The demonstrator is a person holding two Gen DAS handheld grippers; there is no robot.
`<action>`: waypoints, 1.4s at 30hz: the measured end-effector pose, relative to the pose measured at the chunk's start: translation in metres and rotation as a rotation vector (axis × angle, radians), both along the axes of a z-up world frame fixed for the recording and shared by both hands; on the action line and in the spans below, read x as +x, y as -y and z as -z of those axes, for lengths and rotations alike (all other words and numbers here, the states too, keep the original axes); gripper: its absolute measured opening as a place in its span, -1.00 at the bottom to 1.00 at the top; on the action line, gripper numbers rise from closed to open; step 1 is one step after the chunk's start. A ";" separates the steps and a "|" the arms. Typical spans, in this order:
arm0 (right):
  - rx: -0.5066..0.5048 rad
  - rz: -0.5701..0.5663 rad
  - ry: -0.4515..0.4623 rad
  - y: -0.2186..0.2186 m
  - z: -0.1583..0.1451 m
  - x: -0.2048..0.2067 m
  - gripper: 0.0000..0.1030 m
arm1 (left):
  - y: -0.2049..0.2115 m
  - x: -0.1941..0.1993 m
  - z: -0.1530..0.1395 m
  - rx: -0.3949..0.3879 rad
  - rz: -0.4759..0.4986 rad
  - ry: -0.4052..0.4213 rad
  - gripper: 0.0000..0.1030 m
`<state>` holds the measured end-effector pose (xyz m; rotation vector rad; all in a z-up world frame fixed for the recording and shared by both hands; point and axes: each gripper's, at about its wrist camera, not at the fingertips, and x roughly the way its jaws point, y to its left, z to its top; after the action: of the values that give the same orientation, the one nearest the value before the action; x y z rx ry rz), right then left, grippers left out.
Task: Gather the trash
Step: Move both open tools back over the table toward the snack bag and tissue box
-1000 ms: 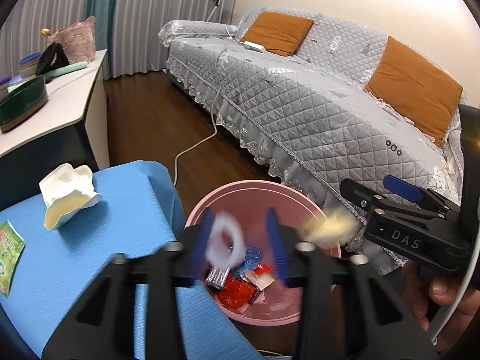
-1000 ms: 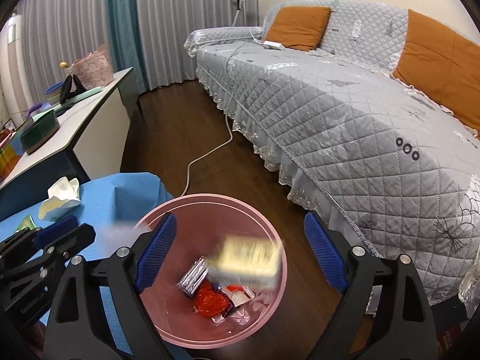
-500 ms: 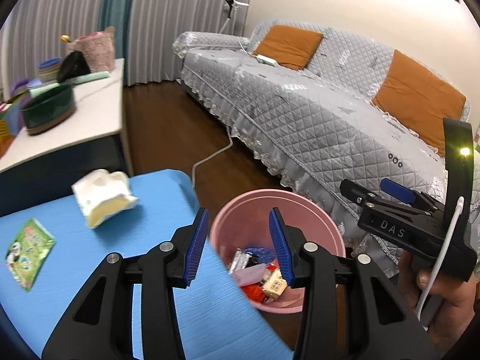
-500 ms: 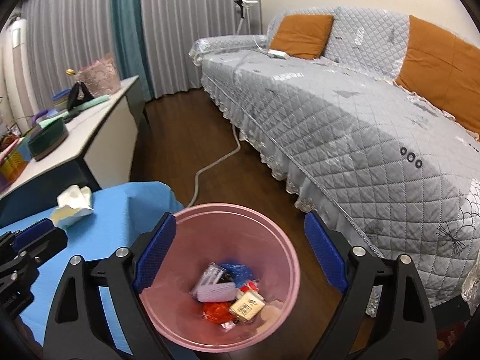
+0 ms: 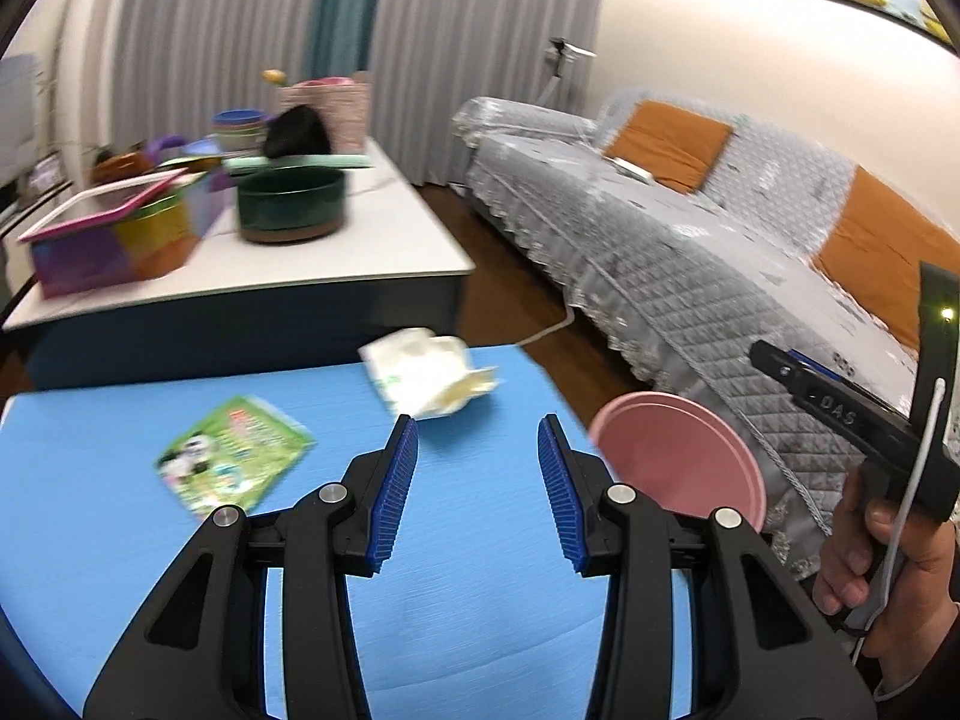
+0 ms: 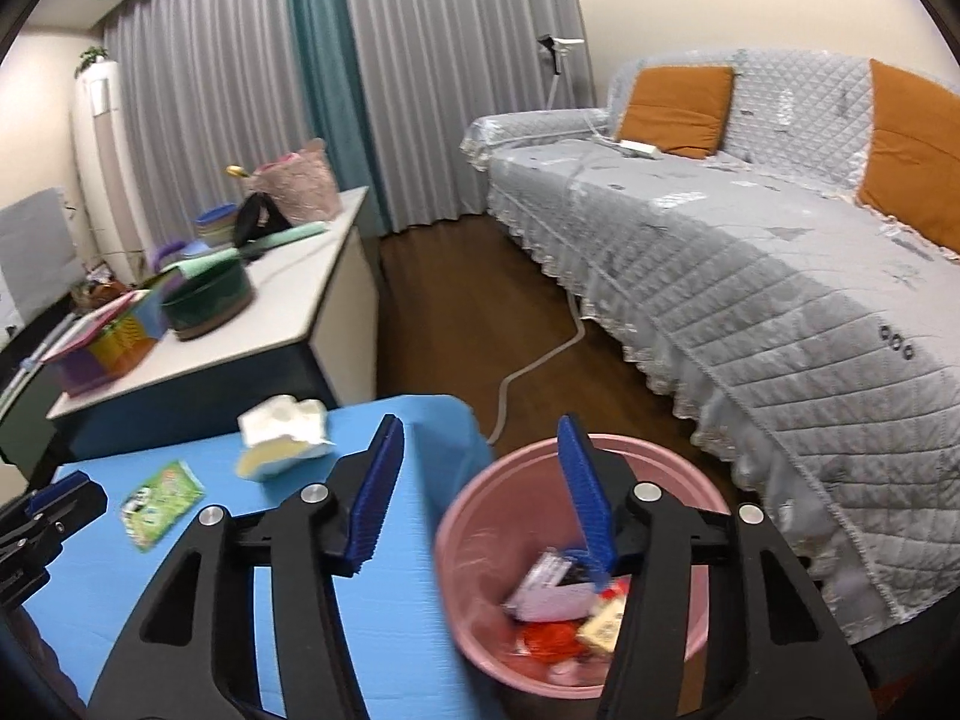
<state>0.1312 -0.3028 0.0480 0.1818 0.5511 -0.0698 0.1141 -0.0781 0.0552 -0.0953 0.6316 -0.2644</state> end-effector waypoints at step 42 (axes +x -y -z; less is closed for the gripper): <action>0.176 -0.173 -0.212 -0.136 0.111 0.123 0.27 | -0.160 0.072 0.123 -0.144 -0.394 -0.241 -0.20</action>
<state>0.2539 -0.1666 -0.0634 0.2999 0.7830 0.1295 0.1860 0.0819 -0.0676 -0.3896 0.8168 0.0856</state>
